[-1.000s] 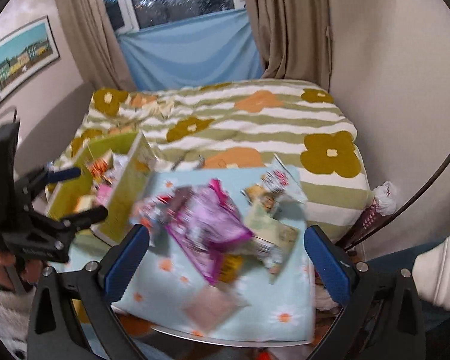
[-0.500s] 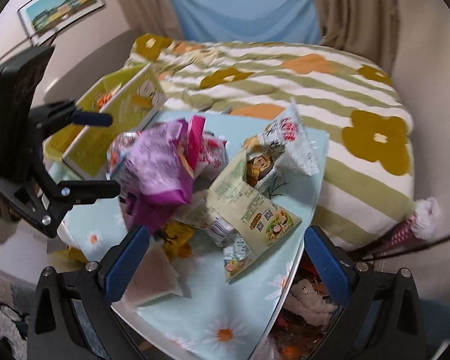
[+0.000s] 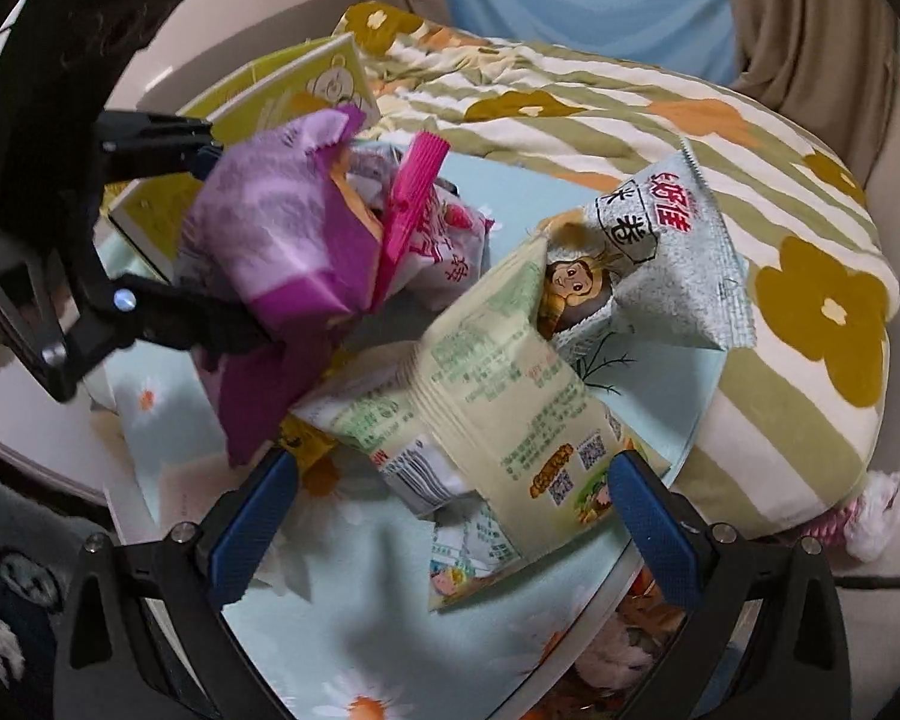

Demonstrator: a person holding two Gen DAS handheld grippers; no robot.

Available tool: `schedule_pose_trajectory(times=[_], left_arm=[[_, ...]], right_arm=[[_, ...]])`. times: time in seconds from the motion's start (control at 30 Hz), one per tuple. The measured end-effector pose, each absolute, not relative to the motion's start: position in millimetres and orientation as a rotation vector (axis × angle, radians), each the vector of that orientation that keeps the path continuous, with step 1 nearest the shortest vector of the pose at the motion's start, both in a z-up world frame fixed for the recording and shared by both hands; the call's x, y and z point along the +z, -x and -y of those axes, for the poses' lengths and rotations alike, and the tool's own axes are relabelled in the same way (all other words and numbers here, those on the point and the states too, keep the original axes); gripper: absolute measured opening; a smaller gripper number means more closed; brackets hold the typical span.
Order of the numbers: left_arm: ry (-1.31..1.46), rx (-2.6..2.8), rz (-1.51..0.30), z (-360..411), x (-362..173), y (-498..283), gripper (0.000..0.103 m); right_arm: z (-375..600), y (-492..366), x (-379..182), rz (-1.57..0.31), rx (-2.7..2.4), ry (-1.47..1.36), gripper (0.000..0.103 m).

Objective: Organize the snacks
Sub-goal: 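Grasp the purple snack bag with the left tool while the right tool grasps the pale green bag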

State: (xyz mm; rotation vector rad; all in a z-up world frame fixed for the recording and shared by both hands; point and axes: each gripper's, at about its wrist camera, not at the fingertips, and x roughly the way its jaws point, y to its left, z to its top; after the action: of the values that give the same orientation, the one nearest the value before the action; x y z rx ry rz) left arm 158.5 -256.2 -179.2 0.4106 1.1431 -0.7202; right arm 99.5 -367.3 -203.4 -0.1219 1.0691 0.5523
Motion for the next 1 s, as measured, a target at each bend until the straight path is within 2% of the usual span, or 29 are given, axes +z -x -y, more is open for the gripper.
schedule_pose_trajectory(times=[0.07, 0.17, 0.63, 0.7, 0.73, 0.8, 0.87, 1.0], left_arm=[[-0.398, -0.712, -1.145, 255.0, -177.7, -157.8, 0.080], [-0.386, -0.703, -1.148, 252.0, -176.8, -155.6, 0.076], [-0.373, -0.654, -1.158, 247.7, -171.1, -149.7, 0.074], [-0.367, -0.649, -1.160, 245.4, -171.5, -150.6, 0.074], [-0.367, -0.643, -1.159, 244.9, -171.4, -150.7, 0.073], [-0.367, -0.637, -1.158, 244.1, -171.3, -150.3, 0.073], [-0.369, -0.629, -1.155, 244.0, -171.3, -149.6, 0.073], [-0.362, -0.623, -1.150, 242.7, -168.1, -146.3, 0.072]], right_arm=[[367.0, -102.7, -205.5, -1.062, 0.557, 0.151, 0.103], [365.5, -108.2, -207.7, -1.057, 0.565, 0.197, 0.103], [351.1, -119.7, -217.2, -1.045, 0.649, 0.402, 0.103], [350.0, -119.4, -219.2, -1.049, 0.660, 0.407, 0.097], [349.5, -118.3, -220.2, -1.049, 0.659, 0.417, 0.086], [349.0, -116.5, -220.9, -1.044, 0.642, 0.443, 0.077], [352.0, -114.8, -220.1, -1.047, 0.639, 0.433, 0.064], [360.0, -111.0, -210.7, -1.053, 0.637, 0.376, 0.056]])
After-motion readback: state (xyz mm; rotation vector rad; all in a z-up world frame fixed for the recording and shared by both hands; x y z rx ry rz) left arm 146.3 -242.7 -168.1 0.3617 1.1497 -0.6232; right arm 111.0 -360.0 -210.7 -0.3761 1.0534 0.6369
